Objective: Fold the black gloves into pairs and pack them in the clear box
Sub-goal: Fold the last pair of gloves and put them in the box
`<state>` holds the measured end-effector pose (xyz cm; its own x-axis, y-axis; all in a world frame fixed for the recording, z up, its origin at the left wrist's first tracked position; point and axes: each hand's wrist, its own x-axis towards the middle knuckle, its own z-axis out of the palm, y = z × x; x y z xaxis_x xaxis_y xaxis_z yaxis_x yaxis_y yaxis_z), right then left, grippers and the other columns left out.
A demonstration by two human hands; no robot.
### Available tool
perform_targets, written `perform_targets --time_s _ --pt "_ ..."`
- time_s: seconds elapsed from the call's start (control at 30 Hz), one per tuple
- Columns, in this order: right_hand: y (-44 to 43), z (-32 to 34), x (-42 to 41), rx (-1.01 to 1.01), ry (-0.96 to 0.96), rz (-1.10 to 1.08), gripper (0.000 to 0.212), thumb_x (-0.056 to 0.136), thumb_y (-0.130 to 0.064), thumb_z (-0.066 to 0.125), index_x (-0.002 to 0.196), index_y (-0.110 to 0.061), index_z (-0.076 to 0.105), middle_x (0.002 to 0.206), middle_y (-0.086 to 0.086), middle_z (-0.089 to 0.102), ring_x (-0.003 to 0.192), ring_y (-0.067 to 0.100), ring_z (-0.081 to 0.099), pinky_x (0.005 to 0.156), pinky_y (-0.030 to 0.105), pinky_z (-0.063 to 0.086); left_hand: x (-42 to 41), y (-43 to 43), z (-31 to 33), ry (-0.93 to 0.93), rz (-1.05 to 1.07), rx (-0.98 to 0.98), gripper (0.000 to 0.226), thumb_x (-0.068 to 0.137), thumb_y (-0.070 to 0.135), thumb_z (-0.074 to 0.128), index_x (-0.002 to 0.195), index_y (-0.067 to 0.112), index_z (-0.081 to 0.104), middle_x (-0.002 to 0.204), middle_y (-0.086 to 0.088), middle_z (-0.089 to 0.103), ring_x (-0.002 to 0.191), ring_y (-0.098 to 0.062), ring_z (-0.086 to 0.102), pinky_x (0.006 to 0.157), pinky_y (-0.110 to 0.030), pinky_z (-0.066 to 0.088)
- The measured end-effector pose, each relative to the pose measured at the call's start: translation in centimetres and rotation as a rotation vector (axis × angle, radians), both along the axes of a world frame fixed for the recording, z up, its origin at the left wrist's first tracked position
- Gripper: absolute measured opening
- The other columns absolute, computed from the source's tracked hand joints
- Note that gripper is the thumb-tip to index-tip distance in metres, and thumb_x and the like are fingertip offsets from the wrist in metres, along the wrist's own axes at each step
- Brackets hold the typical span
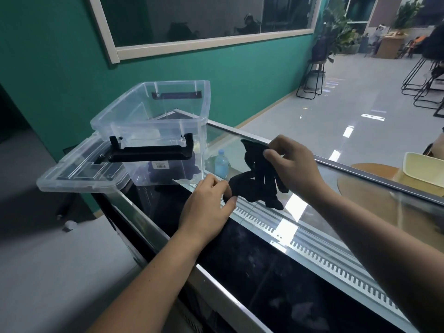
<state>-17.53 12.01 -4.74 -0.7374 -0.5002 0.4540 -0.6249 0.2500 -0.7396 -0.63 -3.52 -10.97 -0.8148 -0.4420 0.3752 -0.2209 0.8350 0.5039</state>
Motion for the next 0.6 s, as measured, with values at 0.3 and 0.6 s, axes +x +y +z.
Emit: perform_targets --time_s 0.3,0.6 --pt "1.8 4.0 1.4 -0.22 -0.283 0.212 0.015 0.1 -0.004 0.062 0.086 -0.003 0.067 0.076 0.001 0.074 0.075 0.02 0.067 0.078 0.038 0.053 -0.2 -0.2 0.0 -0.005 0.065 -0.014 0.026 0.096 0.035 0.077 0.082 0.024 0.058 0.095 0.009 0.059 0.093 -0.018 0.06 0.074 -0.038 0.055" --pt "3.4 7.3 2.1 -0.346 -0.422 0.287 0.024 0.101 -0.002 0.059 0.08 -0.012 0.064 0.078 0.009 0.069 0.079 0.029 0.063 0.079 0.04 0.051 -0.9 -0.4 0.3 -0.11 0.035 0.002 0.03 0.102 0.047 0.064 0.125 0.028 0.068 0.121 0.012 0.059 0.121 -0.012 0.054 0.099 -0.034 0.051"
